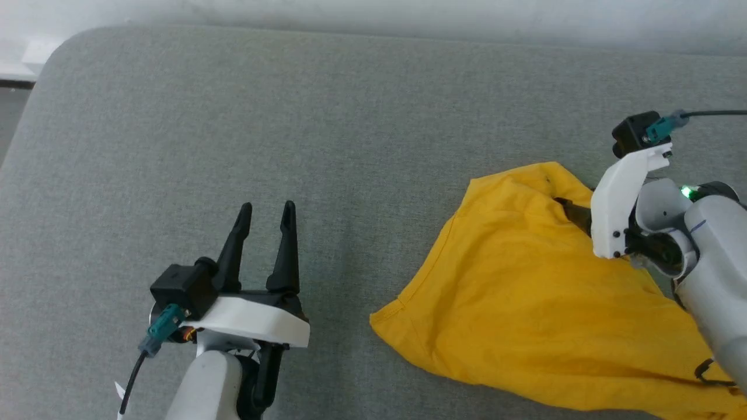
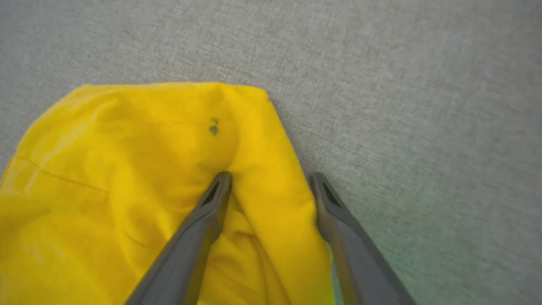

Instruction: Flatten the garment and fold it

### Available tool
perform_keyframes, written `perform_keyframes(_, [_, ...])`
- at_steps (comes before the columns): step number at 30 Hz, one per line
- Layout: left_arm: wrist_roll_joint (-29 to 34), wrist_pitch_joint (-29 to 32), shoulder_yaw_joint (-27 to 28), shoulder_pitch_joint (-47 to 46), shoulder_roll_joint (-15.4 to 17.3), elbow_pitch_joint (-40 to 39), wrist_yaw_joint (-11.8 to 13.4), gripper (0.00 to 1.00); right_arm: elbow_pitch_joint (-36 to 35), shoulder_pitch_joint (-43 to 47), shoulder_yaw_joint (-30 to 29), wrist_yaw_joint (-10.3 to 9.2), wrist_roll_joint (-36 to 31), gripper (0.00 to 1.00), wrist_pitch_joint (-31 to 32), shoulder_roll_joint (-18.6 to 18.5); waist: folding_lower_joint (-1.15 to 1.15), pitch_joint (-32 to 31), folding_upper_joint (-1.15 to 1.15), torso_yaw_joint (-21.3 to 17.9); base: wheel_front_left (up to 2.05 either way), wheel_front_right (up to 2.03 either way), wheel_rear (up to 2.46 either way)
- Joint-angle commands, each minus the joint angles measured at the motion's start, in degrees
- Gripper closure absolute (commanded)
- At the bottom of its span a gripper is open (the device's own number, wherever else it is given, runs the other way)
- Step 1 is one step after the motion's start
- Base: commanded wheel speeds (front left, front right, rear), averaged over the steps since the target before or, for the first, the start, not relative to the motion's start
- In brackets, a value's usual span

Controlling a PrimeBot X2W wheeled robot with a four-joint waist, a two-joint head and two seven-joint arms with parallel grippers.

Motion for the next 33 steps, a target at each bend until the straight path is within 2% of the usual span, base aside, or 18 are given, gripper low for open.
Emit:
perform_keyframes(1, [-0.3, -0.3, 0.0, -0.6, -0.3, 0.0, -0.2, 0.00, 1.2, 0.0, 1.7, -0.04, 1.7, 0.00, 2.1, -0.2, -0.02, 2.2, 0.00, 2.3, 0.00, 0.00, 0.00])
perform_keyframes(2, [-0.4, -0.3, 0.0, -0.6, -0.3, -0.1, -0.1, 0.00, 2.0, 0.1, 2.8, -0.04, 3.3, 0.07, 3.9, -0.2, -0.02, 2.3, 0.00, 2.4, 0.00, 0.00, 0.00])
perform_keyframes(3, [-0.5, -0.3, 0.1, -0.6, -0.3, -0.1, -0.1, 0.00, 2.5, 0.3, 4.0, -0.04, 4.5, 0.58, 5.6, -0.4, -0.02, 2.2, 0.00, 2.5, 0.00, 0.00, 0.00])
perform_keyframes(4, [-0.5, -0.3, 0.2, -0.5, -0.4, -0.2, 0.0, 0.00, 2.7, 0.5, 5.1, -0.04, 5.4, 0.89, 6.8, -0.7, -0.02, 2.2, 0.00, 2.4, 0.00, 0.00, 0.00])
perform_keyframes(5, [-0.6, -0.3, 0.3, -0.4, -0.4, -0.2, 0.0, 0.00, 2.5, 0.5, 6.0, -0.04, 6.2, 1.00, 7.1, -1.1, -0.02, 2.1, 0.00, 2.3, 0.00, 0.00, 0.00])
perform_keyframes(7, [-0.9, -0.3, 0.2, -0.3, -0.4, -0.1, 0.1, 0.00, 0.9, 0.0, 6.6, -0.04, 6.7, 1.00, 3.9, -2.6, -0.02, 1.6, 0.00, 2.1, 0.00, 0.00, 0.00])
perform_keyframes(10, [-1.4, -0.3, 0.3, 0.0, -0.4, -0.2, 0.4, 0.00, -1.9, 0.0, 5.6, -0.04, 5.8, 1.00, -4.9, -6.0, -0.02, 0.3, 0.00, 1.5, 0.00, 0.00, 0.00])
perform_keyframes(14, [-1.1, -0.3, 1.1, 1.4, -0.4, -0.2, 0.6, 0.00, -4.8, 2.9, -0.4, -0.04, 3.7, 1.00, -15.1, -9.8, -0.02, -1.9, 0.00, -0.9, 0.00, 0.00, 0.00])
perform_keyframes(17, [-0.8, -0.3, 1.5, 2.6, -0.4, 0.0, 0.5, 0.00, -6.8, 7.9, -7.1, -0.04, 1.5, 1.00, -19.3, -11.6, -0.02, -3.2, 0.00, -3.2, 0.00, 0.00, 0.00])
perform_keyframes(21, [-0.2, -0.3, 1.8, 3.2, -0.4, 0.2, 0.3, 0.00, -8.4, 16.9, -17.6, -0.04, -2.0, 1.00, -20.9, -11.0, -0.02, -4.4, 0.00, -5.8, 0.00, 0.00, 0.00])
perform_keyframes(25, [0.3, -0.3, 2.1, 3.2, -0.4, 0.5, -0.1, 0.00, -8.7, 25.7, -28.0, -0.04, -6.6, 1.00, -20.2, -6.8, -0.02, -5.1, 0.00, -7.2, 0.00, 0.00, 0.00])
perform_keyframes(26, [0.3, -0.3, 2.2, 3.2, -0.4, 0.6, -0.1, 0.00, -8.7, 27.5, -30.5, -0.04, -8.3, 0.96, -20.2, -5.5, -0.02, -5.2, 0.00, -7.5, 0.00, 0.00, 0.00])
perform_keyframes(27, [0.4, -0.3, 2.3, 3.2, -0.4, 0.7, -0.2, 0.00, -8.8, 29.0, -33.0, -0.04, -10.2, 0.59, -20.4, -4.1, -0.02, -5.4, 0.00, -7.7, 0.00, 0.00, 0.00])
perform_keyframes(28, [0.5, -0.3, 2.4, 3.3, -0.4, 0.8, -0.2, 0.00, -9.3, 30.2, -35.2, -0.04, -11.7, 0.35, -20.5, -2.3, -0.02, -5.5, 0.00, -7.8, 0.00, 0.00, 0.00])
perform_keyframes(29, [0.6, -0.3, 2.5, 3.3, -0.4, 0.9, -0.3, 0.00, -10.2, 31.2, -37.3, -0.04, -12.9, 0.00, -20.9, -0.4, -0.02, -5.6, 0.00, -8.0, 0.00, 0.00, 0.00])
perform_keyframes(33, [1.0, -0.3, 3.5, 4.4, -0.4, 1.3, -0.3, 0.00, -17.7, 33.7, -44.2, -0.04, -19.0, 0.00, -27.3, 6.3, -0.02, -6.4, 0.00, -8.9, 0.00, 0.00, 0.00])
